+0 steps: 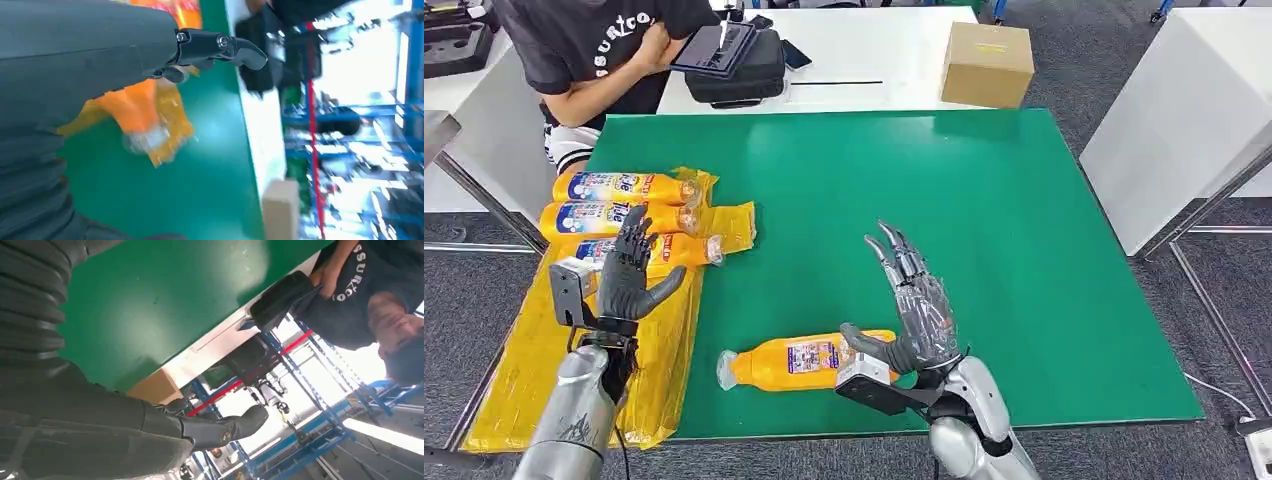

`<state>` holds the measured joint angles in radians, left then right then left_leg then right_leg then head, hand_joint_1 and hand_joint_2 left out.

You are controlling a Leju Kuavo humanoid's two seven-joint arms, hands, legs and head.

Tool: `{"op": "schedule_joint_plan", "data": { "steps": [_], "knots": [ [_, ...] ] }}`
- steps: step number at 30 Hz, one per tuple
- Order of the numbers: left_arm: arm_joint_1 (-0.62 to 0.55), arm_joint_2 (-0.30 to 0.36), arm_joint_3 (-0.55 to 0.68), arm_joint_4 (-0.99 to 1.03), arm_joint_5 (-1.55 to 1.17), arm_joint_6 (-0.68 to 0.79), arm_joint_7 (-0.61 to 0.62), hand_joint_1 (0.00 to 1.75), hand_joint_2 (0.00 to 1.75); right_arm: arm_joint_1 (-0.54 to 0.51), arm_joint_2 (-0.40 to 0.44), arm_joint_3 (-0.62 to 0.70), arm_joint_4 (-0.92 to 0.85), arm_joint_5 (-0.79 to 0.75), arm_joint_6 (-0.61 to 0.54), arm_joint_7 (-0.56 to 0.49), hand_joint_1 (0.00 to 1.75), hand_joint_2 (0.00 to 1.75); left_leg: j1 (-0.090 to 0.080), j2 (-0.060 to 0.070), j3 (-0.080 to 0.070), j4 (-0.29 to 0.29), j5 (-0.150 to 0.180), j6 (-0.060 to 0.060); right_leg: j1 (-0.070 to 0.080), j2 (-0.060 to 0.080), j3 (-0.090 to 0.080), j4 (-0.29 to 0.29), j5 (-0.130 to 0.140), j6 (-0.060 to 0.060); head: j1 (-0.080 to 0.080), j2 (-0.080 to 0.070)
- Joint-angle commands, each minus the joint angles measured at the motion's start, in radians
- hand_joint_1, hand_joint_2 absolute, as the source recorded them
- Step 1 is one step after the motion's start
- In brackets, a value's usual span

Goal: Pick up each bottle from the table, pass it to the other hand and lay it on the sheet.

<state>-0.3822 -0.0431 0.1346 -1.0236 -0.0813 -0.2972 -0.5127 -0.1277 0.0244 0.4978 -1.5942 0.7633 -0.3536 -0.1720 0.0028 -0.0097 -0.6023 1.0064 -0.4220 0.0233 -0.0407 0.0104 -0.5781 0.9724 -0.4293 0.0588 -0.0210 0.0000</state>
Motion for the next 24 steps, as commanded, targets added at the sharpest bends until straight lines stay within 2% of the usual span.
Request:
{"op": "schedule_joint_plan", "data": {
  "steps": [1,3,4,6,10,14,24],
  "knots": [
    [0.095,-0.03,-0.064,-0.216,0.051,-0.006,0.005,0.0,1.75,-0.013,-0.017,-0.003,0.01,0.005,0.036,0.02,0.0,1.75,0.002,0.003,0.004,0.001,-0.002,-0.002,0.003,0.0,0.004,-0.001,0.0,-0.006,0.0,0.0],
    [0.103,-0.041,-0.074,-0.24,0.068,-0.02,0.01,0.0,1.75,-0.029,-0.023,0.009,0.021,0.004,0.076,0.044,0.0,1.75,0.001,-0.001,0.002,0.0,0.0,-0.001,0.002,-0.003,0.002,-0.001,-0.001,-0.004,0.0,0.0],
    [0.114,-0.05,-0.084,-0.257,0.069,-0.014,0.052,0.0,1.75,-0.035,-0.026,0.017,0.031,0.004,0.114,0.078,0.0,1.75,0.002,0.0,0.003,0.001,-0.001,-0.002,0.003,-0.003,0.004,-0.001,-0.001,-0.006,0.0,0.0],
    [0.124,-0.055,-0.093,-0.27,0.069,-0.01,0.058,0.0,1.75,-0.034,-0.025,0.022,0.036,0.003,0.113,0.077,0.0,1.75,0.001,0.001,0.003,0.0,-0.001,-0.001,0.002,-0.001,0.003,-0.001,-0.001,-0.004,0.0,0.0],
    [0.189,-0.052,-0.124,-0.351,0.031,0.01,0.092,0.0,1.75,-0.04,-0.063,0.058,0.039,0.082,0.247,0.21,0.0,1.75,0.001,0.001,0.004,0.0,-0.002,-0.001,0.002,-0.001,0.005,-0.002,-0.001,-0.005,0.0,0.0],
    [0.257,-0.06,-0.108,-0.445,0.018,0.021,0.083,0.0,1.75,-0.106,-0.115,0.059,0.109,0.11,0.3,0.287,0.0,1.75,0.001,0.005,0.005,0.0,-0.002,-0.001,0.002,0.003,0.005,-0.002,0.0,-0.004,0.0,0.0],
    [0.275,-0.067,-0.102,-0.429,0.006,0.029,0.066,0.0,1.75,-0.19,-0.202,0.057,0.222,0.049,0.374,0.265,0.0,1.75,0.0,0.0,0.001,0.0,0.0,0.0,0.001,-0.001,0.002,-0.001,0.0,-0.002,0.0,0.0]
  ]
}}
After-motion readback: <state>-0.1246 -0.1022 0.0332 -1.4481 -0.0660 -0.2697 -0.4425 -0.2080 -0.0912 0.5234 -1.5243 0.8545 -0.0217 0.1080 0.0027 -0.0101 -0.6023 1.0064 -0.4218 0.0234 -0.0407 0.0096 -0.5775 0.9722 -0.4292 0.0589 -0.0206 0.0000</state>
